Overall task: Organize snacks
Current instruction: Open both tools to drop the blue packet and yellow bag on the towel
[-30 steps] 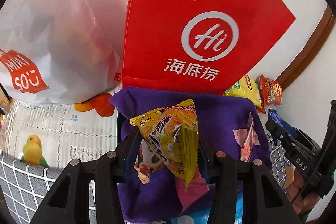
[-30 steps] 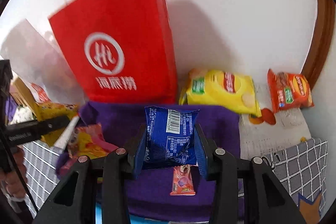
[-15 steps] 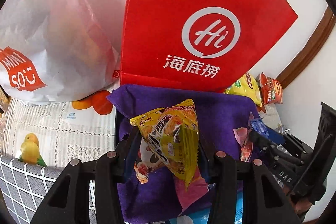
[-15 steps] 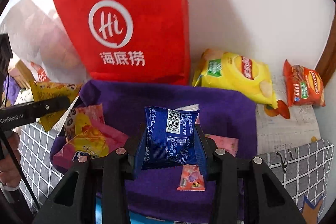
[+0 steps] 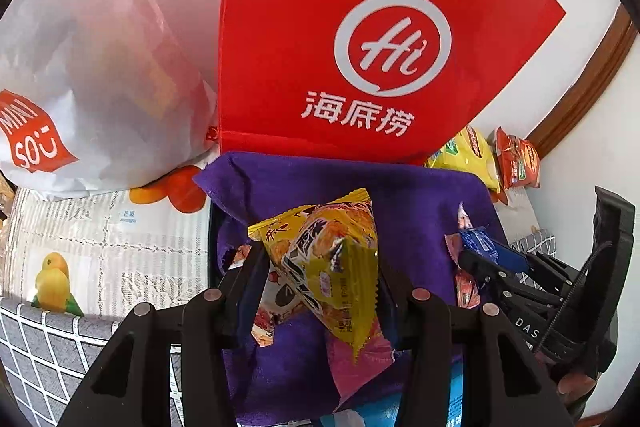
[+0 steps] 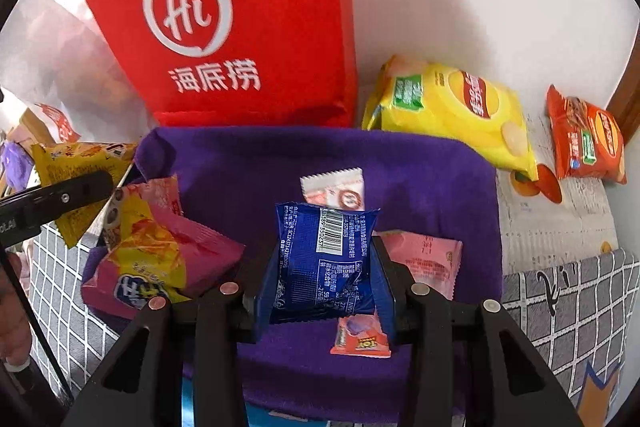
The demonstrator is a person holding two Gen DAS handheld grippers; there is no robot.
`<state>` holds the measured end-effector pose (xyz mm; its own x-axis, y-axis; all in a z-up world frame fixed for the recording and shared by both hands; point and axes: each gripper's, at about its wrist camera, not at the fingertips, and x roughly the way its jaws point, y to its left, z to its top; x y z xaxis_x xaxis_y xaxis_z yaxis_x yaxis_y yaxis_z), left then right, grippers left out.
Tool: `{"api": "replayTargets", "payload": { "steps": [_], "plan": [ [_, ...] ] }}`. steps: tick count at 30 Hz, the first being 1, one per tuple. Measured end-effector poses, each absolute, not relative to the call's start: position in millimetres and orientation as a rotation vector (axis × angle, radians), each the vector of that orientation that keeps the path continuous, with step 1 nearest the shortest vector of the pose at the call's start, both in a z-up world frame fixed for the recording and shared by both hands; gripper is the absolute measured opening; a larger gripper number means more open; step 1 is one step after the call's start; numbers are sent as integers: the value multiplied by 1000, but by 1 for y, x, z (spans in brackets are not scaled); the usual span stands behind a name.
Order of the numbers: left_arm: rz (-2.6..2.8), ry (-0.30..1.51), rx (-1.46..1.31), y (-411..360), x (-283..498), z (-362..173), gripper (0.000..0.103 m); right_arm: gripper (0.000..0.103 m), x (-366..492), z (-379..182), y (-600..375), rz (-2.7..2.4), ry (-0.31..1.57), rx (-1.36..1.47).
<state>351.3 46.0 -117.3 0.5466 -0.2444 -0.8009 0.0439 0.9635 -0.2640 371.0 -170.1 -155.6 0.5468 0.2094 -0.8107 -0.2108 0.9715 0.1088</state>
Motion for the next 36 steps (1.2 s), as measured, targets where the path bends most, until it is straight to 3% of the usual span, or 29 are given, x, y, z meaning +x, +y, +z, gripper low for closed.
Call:
{"api": "replayTargets", "payload": {
  "steps": [19,26,36],
  "plan": [
    [-193,1027,-190,32,353,-127,46,45,376,-166,-166,238,1007,-32],
    [-210,1033,-196,29,352,-127,46,59,368,-152,-166,239,972,-46],
    [-233,1032,-194,20,349,-125,47,62,351,-120,-177,220,884,-43]
  ]
}}
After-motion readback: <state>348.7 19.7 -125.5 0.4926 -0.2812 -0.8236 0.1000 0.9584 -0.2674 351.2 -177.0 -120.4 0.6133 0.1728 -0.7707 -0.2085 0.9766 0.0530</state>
